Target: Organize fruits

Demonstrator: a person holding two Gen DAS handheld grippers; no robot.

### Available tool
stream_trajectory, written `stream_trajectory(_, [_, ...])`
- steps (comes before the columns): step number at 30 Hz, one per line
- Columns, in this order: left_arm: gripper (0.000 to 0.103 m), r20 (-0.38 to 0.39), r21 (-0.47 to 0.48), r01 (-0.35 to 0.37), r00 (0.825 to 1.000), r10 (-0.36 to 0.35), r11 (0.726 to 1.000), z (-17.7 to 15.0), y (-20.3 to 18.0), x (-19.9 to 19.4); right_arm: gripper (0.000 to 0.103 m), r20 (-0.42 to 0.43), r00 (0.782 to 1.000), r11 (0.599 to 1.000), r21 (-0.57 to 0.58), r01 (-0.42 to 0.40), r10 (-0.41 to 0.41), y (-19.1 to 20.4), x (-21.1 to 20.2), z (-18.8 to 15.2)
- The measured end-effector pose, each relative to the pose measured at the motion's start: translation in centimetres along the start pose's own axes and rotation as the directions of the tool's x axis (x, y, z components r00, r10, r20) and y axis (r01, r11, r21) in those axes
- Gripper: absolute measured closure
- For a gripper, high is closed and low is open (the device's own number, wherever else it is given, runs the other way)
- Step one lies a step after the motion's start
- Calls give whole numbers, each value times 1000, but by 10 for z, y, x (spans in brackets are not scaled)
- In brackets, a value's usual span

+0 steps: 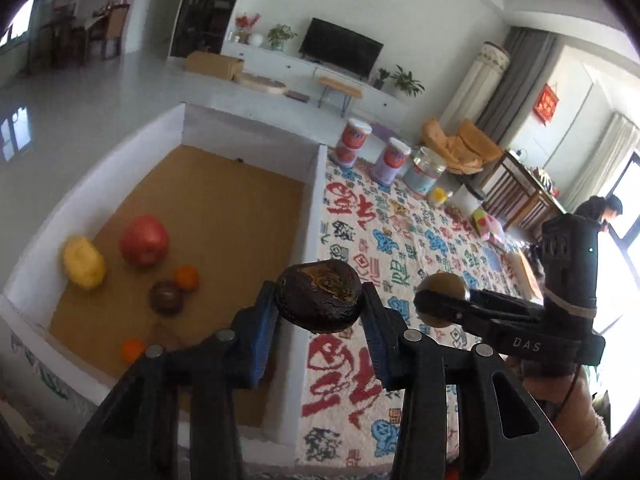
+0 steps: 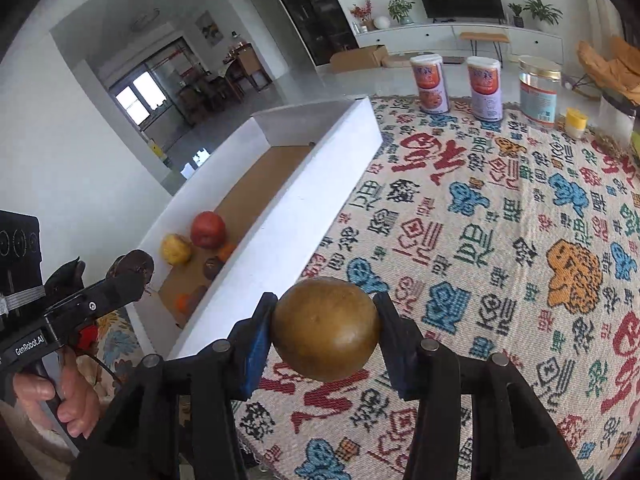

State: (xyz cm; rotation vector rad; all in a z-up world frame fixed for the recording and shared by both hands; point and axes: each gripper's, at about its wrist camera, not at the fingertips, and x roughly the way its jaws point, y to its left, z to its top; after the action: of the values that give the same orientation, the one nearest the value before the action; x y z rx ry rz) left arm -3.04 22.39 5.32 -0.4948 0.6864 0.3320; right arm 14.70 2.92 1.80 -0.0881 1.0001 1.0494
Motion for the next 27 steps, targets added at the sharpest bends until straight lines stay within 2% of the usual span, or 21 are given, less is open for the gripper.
stream_trajectory(2, [61,-6,-23,-137,991,137,990,8,35,10,54,-23,997,996,-60,-69,67,48,23,17])
stream_trajectory(4, [61,-56,-47,-245,969,243,968,7,72,33,54,-57,993,988,-108,-110,104,86,49,29])
stream_trajectory(7, [60,-139,-62,-331,937,321,941,1,107,60,54,-132,988,982,-163,-99,78,124,96,39])
stream_trajectory(9, [55,-163,-62,-354,926,341,933,-6,117,67,54,-205,976,985,-137,-100,71,133,126,38])
stream_trajectory(11, [25,-154,-54,-361,924,349,931,-9,122,66,53,-278,958,986,-130,-103,64,140,150,32])
stream_trajectory(12, [21,-137,-49,-365,925,356,930,-9,123,63,52,-302,952,986,-140,-91,45,143,159,28])
stream_trajectory(13, [20,-117,-45,-364,927,357,930,-8,123,60,51,-301,953,987,-143,-74,28,145,161,26])
stream_trajectory(14, [19,-102,-35,-364,928,359,931,-7,121,56,45,-287,958,989,-137,-63,21,145,159,26])
stream_trajectory(18, [16,-47,-20,-375,926,374,927,-4,109,29,3,-165,986,988,-150,-32,7,151,120,39])
stream_trajectory(20, [9,17,-29,-389,921,389,921,-4,98,13,0,-101,995,982,-187,1,-21,157,92,46])
stream_trajectory(22, [7,62,-44,-428,901,430,903,-6,89,1,0,-56,995,974,-217,65,-79,160,70,48])
stream_trajectory(25, [7,54,-37,-486,871,488,873,-6,82,-4,0,-23,989,961,-242,135,-144,159,48,40])
stream_trajectory(27, [7,69,-4,-481,874,480,877,-7,78,-6,0,-18,984,951,-260,168,-178,157,42,30])
